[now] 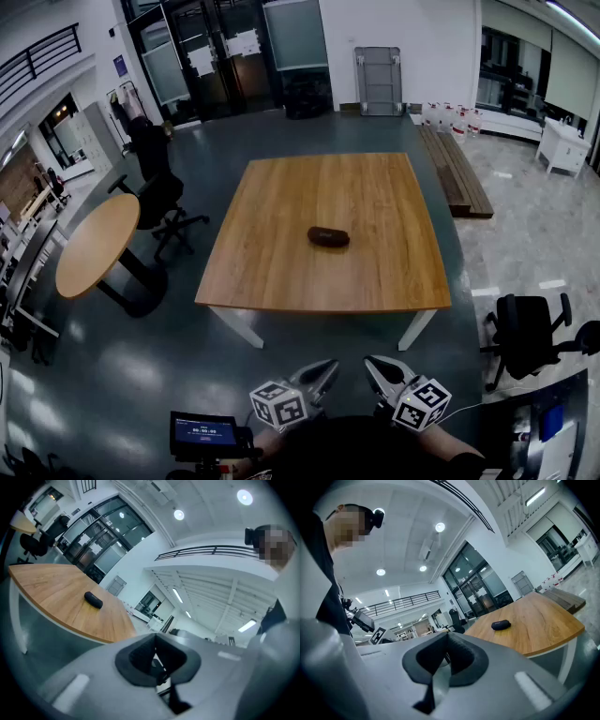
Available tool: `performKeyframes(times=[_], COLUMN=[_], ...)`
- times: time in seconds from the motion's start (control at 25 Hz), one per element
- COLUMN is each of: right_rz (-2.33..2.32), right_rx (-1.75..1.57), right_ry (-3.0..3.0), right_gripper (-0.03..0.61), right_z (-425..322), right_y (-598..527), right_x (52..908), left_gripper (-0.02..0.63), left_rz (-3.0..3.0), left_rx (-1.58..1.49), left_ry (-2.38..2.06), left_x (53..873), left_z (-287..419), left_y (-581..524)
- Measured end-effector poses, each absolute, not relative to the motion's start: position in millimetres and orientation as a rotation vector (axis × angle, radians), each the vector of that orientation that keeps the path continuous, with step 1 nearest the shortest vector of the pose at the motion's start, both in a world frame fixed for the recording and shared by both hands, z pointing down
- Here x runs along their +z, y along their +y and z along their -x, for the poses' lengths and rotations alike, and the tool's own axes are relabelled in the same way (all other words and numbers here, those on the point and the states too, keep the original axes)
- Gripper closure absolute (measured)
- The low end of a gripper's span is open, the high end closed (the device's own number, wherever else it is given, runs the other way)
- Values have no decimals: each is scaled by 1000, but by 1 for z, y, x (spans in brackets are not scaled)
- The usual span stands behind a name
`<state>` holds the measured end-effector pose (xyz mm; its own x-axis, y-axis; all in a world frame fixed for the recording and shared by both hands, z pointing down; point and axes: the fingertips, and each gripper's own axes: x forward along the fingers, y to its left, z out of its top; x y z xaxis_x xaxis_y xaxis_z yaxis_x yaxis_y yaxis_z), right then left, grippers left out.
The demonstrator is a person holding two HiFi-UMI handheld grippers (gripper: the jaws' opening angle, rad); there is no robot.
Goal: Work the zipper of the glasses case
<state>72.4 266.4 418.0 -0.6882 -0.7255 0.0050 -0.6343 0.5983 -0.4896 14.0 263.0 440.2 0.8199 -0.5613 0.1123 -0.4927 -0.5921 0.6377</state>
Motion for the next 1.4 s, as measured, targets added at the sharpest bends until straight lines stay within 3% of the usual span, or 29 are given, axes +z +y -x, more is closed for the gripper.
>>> performKeyframes(times=[1.0, 1.08, 1.4], right_rz=[1133, 1144, 1344], right_rx=[-726, -790, -760], right_ry=[2511, 2486, 2541], right_gripper=[569, 523, 497], right_z=[-95, -95, -101], right_y=[234, 223, 150], right_x=[402, 411, 442], left_gripper=[615, 614, 614], left_rz=[-2294, -2255, -2159], left_rx=[-159, -163, -141], left_ry=[-841, -892, -870], left_x=[420, 424, 461], left_z=[-1, 13, 33], left_y=[232, 219, 135])
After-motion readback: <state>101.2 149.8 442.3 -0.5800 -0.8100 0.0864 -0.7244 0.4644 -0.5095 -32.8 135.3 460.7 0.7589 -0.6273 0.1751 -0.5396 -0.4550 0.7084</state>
